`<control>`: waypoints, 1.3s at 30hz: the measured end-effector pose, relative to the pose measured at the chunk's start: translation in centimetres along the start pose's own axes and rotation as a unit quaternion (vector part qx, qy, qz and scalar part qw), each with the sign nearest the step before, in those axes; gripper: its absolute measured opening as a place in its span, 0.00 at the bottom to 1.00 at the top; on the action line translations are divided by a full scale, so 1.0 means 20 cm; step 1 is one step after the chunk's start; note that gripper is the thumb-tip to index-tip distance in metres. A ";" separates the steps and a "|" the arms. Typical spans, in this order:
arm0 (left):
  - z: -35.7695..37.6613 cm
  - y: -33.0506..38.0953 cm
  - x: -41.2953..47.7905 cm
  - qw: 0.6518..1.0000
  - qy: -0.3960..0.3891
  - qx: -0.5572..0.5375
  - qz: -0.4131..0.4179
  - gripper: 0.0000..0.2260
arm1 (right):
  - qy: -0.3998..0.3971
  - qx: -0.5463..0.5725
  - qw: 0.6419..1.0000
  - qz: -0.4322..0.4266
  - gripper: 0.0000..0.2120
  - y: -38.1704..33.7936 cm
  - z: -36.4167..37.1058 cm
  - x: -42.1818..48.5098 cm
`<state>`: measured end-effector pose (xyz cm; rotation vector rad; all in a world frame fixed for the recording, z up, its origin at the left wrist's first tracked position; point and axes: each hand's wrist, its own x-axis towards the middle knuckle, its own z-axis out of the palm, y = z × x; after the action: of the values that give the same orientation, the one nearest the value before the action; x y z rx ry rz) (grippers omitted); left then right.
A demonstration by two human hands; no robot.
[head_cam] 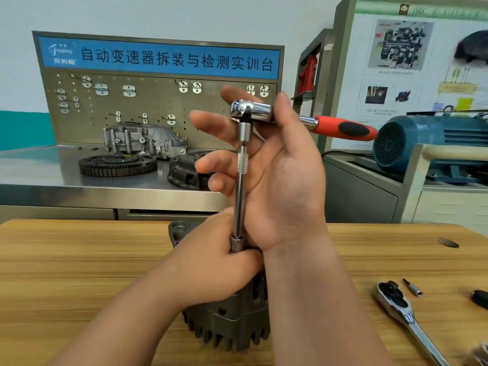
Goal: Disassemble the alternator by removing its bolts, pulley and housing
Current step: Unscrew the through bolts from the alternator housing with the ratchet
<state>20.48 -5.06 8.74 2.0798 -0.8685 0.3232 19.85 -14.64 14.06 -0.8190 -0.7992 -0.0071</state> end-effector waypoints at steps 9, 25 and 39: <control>0.05 0.02 -0.02 0.997 0.044 -0.021 -0.063 0.08 | 0.105 -0.264 0.923 -0.259 0.09 0.03 0.07 -0.02; 0.03 0.02 -0.02 0.996 0.031 -0.068 -0.053 0.07 | 0.051 -0.087 0.992 -0.082 0.21 0.02 0.05 -0.01; 0.03 0.04 -0.03 0.997 0.023 -0.044 -0.059 0.10 | 0.075 -0.103 0.984 -0.122 0.21 0.03 0.06 -0.01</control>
<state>19.34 -5.56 8.57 2.0246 -0.7162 0.2651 19.05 -13.51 13.98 -0.8990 -0.7601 -0.3715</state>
